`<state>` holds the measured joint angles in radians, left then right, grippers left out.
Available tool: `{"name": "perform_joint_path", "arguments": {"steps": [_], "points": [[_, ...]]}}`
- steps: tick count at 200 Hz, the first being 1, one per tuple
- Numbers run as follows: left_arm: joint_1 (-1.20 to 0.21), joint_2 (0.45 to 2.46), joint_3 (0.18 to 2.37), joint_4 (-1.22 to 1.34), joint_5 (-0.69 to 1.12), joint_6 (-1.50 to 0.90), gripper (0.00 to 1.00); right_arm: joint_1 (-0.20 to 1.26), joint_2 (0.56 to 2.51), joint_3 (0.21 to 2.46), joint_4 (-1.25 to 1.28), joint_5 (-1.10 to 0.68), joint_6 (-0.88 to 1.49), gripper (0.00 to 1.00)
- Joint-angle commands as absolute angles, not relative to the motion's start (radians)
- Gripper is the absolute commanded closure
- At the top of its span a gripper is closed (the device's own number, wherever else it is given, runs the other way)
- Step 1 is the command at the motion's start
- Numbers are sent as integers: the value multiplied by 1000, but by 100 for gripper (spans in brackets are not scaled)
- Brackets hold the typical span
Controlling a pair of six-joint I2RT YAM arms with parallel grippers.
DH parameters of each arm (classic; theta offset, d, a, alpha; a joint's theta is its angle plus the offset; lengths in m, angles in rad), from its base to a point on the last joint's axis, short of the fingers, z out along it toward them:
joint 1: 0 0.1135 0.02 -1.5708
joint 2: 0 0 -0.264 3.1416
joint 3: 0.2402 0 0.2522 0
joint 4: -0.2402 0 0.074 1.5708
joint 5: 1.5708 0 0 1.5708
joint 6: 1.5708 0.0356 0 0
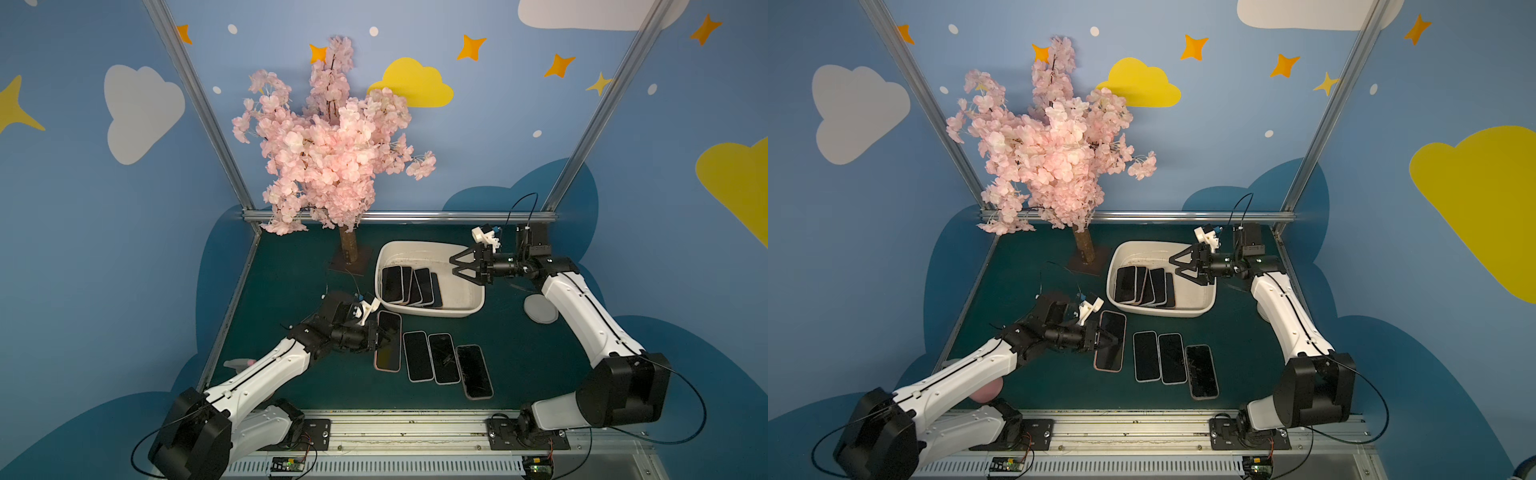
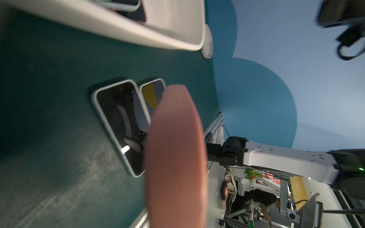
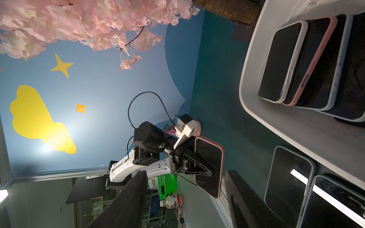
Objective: Take the phone out of the storage box
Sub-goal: Place the phone at the center of the board.
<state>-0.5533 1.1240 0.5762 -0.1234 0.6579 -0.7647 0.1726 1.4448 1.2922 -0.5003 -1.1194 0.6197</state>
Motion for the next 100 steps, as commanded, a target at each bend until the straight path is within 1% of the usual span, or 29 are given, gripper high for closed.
{"name": "perform_joint_path", "arguments": {"steps": [1,26,100], "points": [[-555,1121,521,-26,571,-803,95,169,1434,1320,-524,-1114,594,33],[-559,1189,497,49,561,-805,95,169,1436,1327,-538,-1115,583,33],[-565,1486,557,197,621,-805,96,154,1432,1325,-559,-1122,565,33]]}}
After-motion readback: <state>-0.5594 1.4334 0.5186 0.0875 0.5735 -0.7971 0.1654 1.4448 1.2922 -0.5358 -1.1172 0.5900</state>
